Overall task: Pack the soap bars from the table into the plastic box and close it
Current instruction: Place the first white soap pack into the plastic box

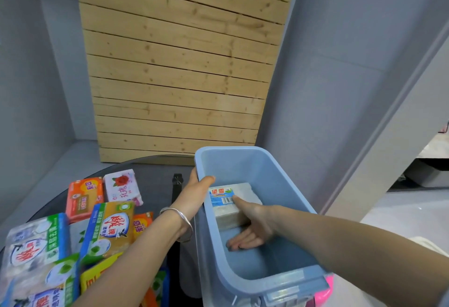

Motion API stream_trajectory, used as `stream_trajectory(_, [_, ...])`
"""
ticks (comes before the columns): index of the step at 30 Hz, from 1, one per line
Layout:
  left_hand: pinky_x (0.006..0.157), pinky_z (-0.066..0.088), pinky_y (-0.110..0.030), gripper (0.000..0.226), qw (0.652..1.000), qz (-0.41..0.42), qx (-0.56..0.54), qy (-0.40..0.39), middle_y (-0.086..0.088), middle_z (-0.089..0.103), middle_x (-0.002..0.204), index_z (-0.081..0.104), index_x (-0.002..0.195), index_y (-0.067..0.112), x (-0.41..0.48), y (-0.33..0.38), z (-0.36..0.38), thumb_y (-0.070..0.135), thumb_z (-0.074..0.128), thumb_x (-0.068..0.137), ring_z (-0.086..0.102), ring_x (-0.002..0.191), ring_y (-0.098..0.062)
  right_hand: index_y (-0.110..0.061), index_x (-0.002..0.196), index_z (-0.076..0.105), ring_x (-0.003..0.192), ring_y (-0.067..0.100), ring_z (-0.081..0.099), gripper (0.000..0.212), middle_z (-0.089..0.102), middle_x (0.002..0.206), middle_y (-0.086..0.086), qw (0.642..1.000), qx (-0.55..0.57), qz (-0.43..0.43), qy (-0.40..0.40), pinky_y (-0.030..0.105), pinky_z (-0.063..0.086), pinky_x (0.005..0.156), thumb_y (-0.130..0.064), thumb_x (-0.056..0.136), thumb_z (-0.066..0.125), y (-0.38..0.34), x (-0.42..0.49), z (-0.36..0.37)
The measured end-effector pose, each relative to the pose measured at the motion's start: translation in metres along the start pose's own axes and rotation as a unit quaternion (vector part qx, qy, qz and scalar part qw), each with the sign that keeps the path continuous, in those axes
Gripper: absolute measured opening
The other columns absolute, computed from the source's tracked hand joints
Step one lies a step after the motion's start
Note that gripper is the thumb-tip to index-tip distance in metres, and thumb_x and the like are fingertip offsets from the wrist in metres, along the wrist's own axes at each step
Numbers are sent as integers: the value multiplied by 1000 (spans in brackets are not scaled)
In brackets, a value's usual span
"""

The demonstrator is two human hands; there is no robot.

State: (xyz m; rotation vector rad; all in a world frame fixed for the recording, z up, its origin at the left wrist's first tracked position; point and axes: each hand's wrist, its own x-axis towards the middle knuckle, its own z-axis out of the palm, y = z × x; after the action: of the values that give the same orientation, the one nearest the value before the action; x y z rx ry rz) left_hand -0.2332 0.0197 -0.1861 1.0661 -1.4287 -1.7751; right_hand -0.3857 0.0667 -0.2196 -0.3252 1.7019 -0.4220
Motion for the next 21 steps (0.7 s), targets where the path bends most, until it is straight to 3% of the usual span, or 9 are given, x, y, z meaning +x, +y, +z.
stream_trajectory(4, [76,52,-32,40,1000,-4,-5,6,-3,63,98,39,133,22,1,-2,1,20,47,94,64,84,-20,-2,82,55,40,13,65,77,70,52,8,998,-1,-47,-48,18,51,41,-67,90,14,1,1,11])
stream_trajectory(6, [83,51,-36,40,1000,-5,-1,10,-6,63,103,40,133,22,0,-2,2,21,47,94,63,89,-23,-6,75,57,33,9,58,75,68,47,3,996,1,-85,-29,15,45,38,-63,93,12,3,8,18])
stream_trajectory(9, [81,51,-34,38,1000,-6,-3,10,-7,62,104,41,131,22,-2,0,2,20,47,94,63,88,-23,-7,68,60,28,6,47,79,64,43,-1,994,-9,-112,-2,14,37,36,-62,93,9,4,13,23])
stream_trajectory(12, [81,51,-33,39,1000,-10,1,17,-6,63,101,40,133,22,-6,2,3,21,46,94,63,85,-21,-7,67,62,25,7,41,86,60,39,-1,993,-62,-100,-5,13,32,36,-63,92,2,3,9,21])
stream_trajectory(16, [71,46,-21,43,998,12,56,29,-3,59,112,38,137,19,-21,15,3,25,46,95,59,85,-12,-7,66,56,23,10,45,85,57,33,-1,956,-270,-114,27,19,34,42,-59,93,-6,-3,-15,22])
stream_trajectory(18, [87,41,-22,52,991,24,119,48,4,53,125,33,143,17,-31,22,-7,34,46,95,54,102,-11,-7,71,53,29,12,49,73,57,34,0,923,-333,-169,88,20,39,44,-56,96,5,-10,-40,25])
stream_trajectory(20, [107,34,-29,58,982,29,174,65,7,47,138,29,145,19,-44,30,-25,42,44,94,48,121,-14,-6,81,56,42,16,53,63,62,50,4,897,-326,-269,133,22,44,48,-52,97,16,-16,-70,30])
stream_trajectory(21, [109,34,-33,57,978,37,193,69,4,46,141,32,144,20,-53,33,-38,43,43,94,47,126,-16,-6,84,58,49,17,54,59,63,60,5,885,-302,-325,142,24,45,51,-49,98,20,-18,-86,33])
